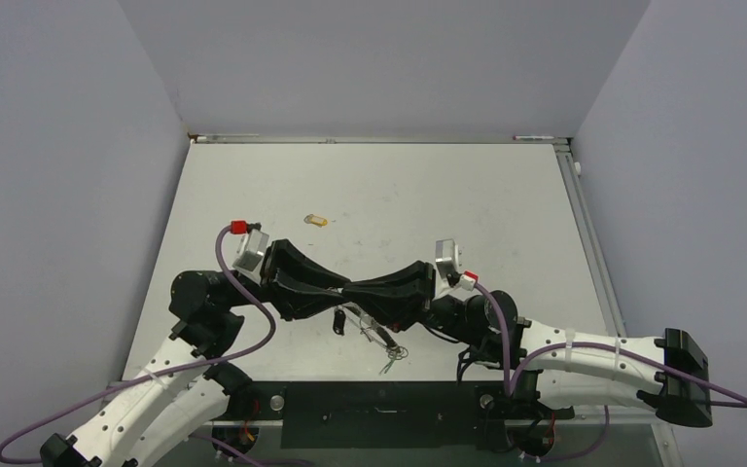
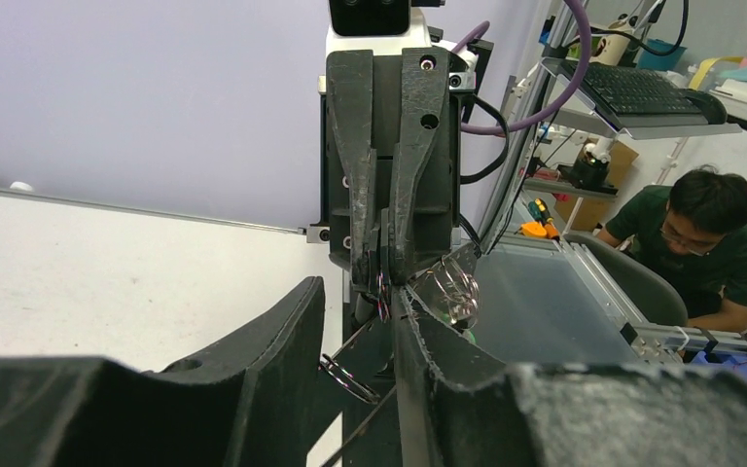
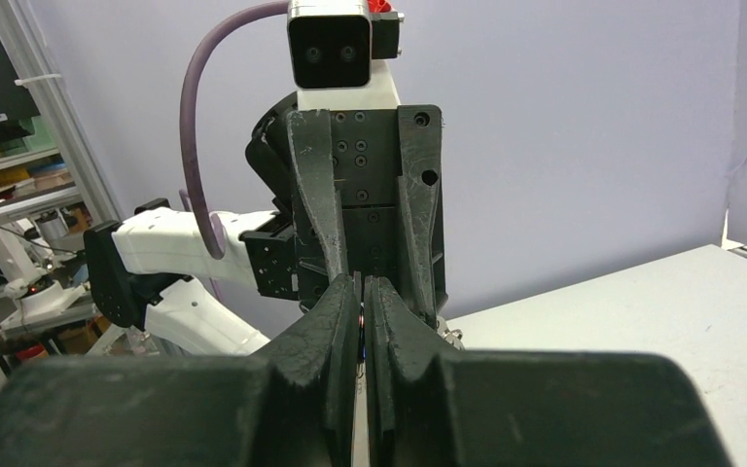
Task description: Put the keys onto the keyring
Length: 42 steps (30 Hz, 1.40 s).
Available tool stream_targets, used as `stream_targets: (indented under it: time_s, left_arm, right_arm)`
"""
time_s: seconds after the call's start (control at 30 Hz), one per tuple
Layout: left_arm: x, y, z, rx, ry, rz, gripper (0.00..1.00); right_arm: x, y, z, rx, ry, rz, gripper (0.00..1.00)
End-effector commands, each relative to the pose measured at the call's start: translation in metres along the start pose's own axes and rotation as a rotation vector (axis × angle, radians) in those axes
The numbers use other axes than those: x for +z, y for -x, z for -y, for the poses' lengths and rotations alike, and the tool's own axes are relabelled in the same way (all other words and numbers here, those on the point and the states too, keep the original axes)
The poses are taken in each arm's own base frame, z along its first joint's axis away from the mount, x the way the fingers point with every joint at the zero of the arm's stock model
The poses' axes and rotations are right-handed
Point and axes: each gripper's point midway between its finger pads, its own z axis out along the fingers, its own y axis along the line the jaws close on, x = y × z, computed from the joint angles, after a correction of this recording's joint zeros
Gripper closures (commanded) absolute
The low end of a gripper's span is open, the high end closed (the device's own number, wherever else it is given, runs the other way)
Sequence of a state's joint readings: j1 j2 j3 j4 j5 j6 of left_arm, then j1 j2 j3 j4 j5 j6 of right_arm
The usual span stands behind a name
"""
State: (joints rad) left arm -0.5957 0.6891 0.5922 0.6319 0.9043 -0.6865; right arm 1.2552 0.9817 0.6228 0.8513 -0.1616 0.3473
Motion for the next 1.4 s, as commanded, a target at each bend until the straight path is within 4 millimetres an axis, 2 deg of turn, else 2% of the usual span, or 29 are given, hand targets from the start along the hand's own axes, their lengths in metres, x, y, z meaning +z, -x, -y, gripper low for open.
stream_targets:
  time_s: [0.0, 0.07, 0.17, 0.23, 0.33, 0.5, 0.7, 0.77, 0.9, 1.0, 1.2, 1.37]
  left_arm:
    - [0.001, 0.004, 0.004, 0.044, -0.012, 0.005, 0.71]
    - [0.000, 0.003, 0.003, 0.047, -0.004, 0.001, 0.73]
    - [0.000, 0.004, 0.002, 0.046, 0.002, 0.002, 0.92]
    - [0.001, 0.003, 0.000, 0.039, 0.007, -0.003, 0.96]
    - [0.002, 0.002, -0.004, 0.033, 0.019, -0.004, 1.00]
    - [0.002, 0.001, -0.009, 0.030, 0.046, -0.009, 1.00]
    - [0.001, 0.000, -0.007, 0.030, 0.033, -0.012, 1.00]
    - [0.001, 0.001, -0.010, 0.035, 0.046, -0.010, 1.00]
    - [-0.002, -0.001, -0.021, 0.083, 0.116, -0.026, 1.00]
    - [-0.005, -0.002, -0.027, 0.106, 0.154, -0.043, 1.00]
    - [-0.008, -0.005, -0.041, 0.135, 0.247, -0.100, 1.00]
    - [-0.035, -0.011, -0.083, 0.168, 0.567, -0.246, 1.00]
  right_arm:
    - [0.010, 0.039, -0.009, -0.040, 0.000, 0.120, 0.95]
    - [0.009, 0.040, -0.007, -0.048, -0.014, 0.120, 0.95]
    - [0.008, 0.040, -0.005, -0.055, -0.030, 0.122, 0.95]
    - [0.009, 0.038, -0.004, -0.058, -0.033, 0.119, 0.95]
    - [0.011, 0.035, -0.003, -0.064, -0.035, 0.111, 0.95]
    - [0.011, 0.036, -0.002, -0.078, -0.046, 0.115, 0.95]
    - [0.009, 0.034, 0.002, -0.085, -0.065, 0.108, 0.95]
    - [0.009, 0.032, 0.005, -0.086, -0.086, 0.099, 0.90]
    - [0.002, 0.033, 0.018, -0.097, -0.162, 0.079, 0.64]
    - [-0.005, 0.039, 0.023, -0.118, -0.201, 0.062, 0.52]
    - [-0.026, 0.049, 0.037, -0.209, -0.302, -0.047, 0.49]
    - [-0.045, 0.039, 0.052, -0.290, -0.376, -0.204, 0.49]
